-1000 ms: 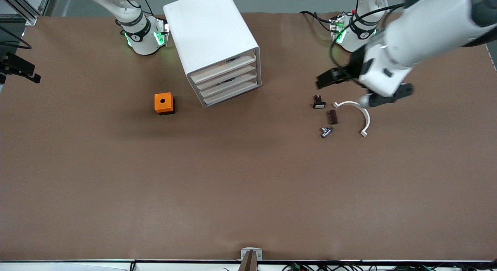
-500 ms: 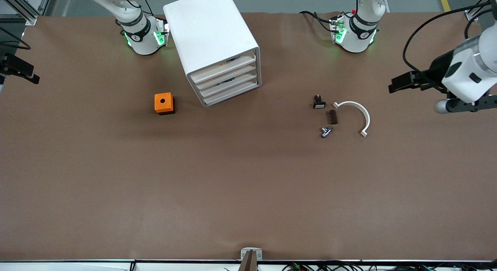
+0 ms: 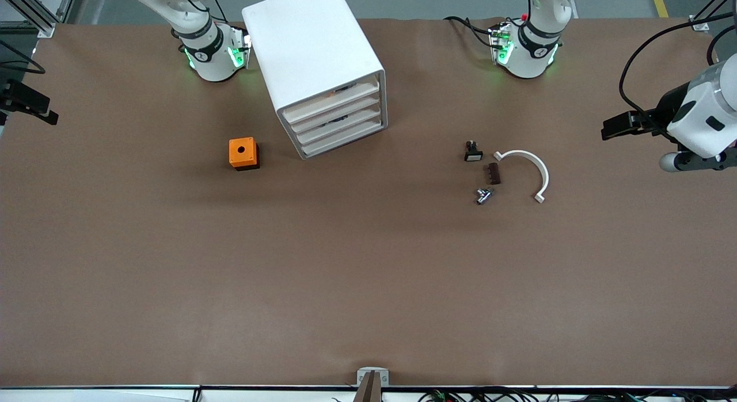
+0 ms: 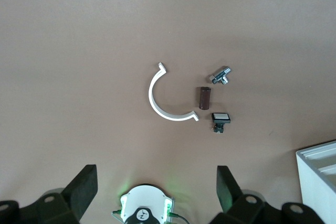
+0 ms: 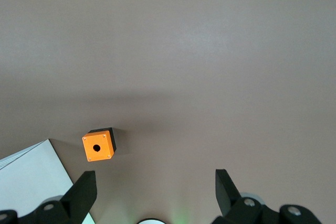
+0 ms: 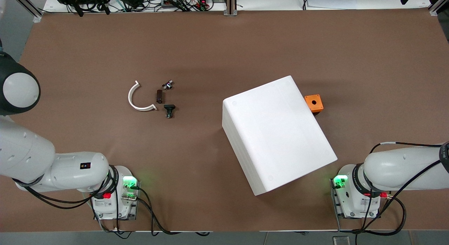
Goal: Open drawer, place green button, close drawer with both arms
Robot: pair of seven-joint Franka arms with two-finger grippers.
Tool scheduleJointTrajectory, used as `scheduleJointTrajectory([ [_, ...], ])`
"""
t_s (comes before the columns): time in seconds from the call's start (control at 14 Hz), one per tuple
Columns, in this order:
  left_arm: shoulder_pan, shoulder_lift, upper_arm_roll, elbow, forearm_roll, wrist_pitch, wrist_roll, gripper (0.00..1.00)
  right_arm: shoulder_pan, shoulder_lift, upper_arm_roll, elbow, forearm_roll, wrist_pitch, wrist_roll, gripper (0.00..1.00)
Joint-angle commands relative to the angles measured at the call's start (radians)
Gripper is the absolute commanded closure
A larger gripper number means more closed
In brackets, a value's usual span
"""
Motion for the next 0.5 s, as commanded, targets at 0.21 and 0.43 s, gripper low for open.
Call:
scheduleJointTrajectory([
  [0.21,-0.085,-0.141,0.132,-0.196,0.018,0.131,0.071,0.0,0.005,-0.027,0.001,-0.028,-0.008,0.041,0.005,0.0],
  [0.43,-0.06,-0.244,0.134,-0.333,0.016,0.268,0.074,0.0,0.005,-0.028,0.001,-0.028,0.001,0.058,0.012,0.0],
])
